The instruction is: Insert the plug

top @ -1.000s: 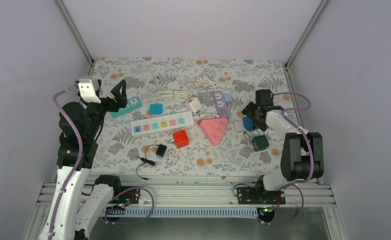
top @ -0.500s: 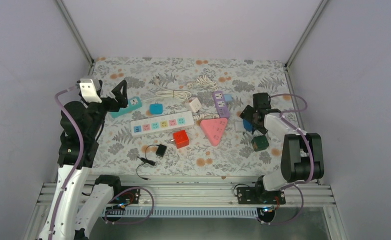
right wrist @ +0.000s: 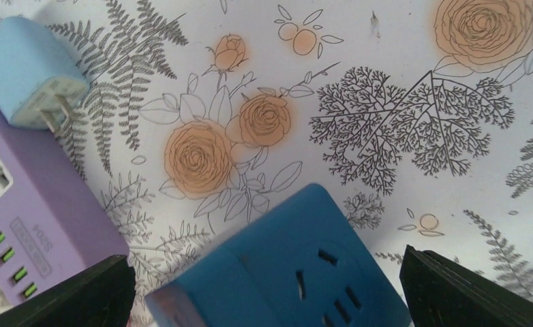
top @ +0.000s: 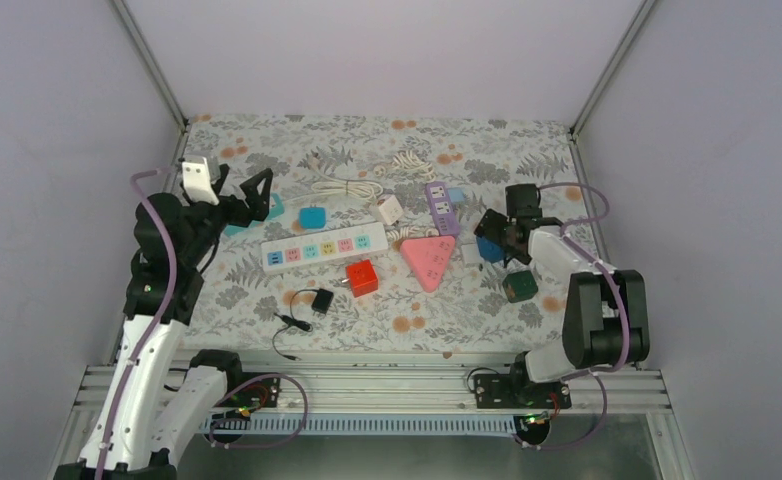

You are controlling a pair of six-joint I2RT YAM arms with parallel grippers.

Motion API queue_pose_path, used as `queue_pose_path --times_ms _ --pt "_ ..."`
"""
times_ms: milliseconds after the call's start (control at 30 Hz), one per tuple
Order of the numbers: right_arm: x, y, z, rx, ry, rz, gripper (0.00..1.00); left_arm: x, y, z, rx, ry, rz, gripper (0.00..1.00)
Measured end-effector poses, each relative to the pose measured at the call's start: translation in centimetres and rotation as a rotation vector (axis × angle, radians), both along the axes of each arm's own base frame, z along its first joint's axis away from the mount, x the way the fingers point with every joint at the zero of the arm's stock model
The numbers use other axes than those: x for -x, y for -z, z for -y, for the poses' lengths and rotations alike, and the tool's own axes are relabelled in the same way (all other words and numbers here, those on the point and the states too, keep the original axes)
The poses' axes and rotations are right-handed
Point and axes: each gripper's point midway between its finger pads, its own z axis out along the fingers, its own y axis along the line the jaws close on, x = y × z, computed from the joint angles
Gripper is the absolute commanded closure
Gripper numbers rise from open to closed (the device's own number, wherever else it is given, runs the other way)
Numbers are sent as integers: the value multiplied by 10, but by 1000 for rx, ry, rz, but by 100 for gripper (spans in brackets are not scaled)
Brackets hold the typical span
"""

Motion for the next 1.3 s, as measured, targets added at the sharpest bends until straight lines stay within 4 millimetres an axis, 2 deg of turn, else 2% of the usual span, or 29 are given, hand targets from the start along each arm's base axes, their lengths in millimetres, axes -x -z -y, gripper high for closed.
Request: queue_pose_path --times_ms 133,333,433,500,600,667,733,800,967,1100,1200,1300 --pt "6 -10 -6 77 -49 8 0 -8 15 7 0 36 -48 0" --pt "10 -19 -19 211 -109 -6 0 -8 16 8 0 46 -51 0" --pt "11 -13 -20 280 -122 -43 1 -7 15 8 0 45 -49 0" --pt "15 -2 -18 327 -128 -90 4 -7 15 8 0 45 -49 0" --pt "19 11 -13 386 -132 -143 12 -7 15 8 0 44 -49 0" --pt "18 8 -13 406 -139 -141 19 -7 15 8 0 43 -47 0" --pt "17 6 -12 419 -146 -142 31 -6 14 7 0 41 -45 0" --pt "18 4 -12 431 -151 -144 38 -6 14 7 0 41 -43 0" --pt "16 -1 -10 436 -139 -129 42 -6 15 7 12 40 -51 0" --pt "14 -17 -14 411 -137 -81 42 -11 20 8 30 38 -77 0" --pt "8 -41 -22 358 -143 -6 40 -20 29 10 46 41 -118 0" --pt "1 -72 -41 253 -187 97 39 -25 38 14 63 58 -157 0"
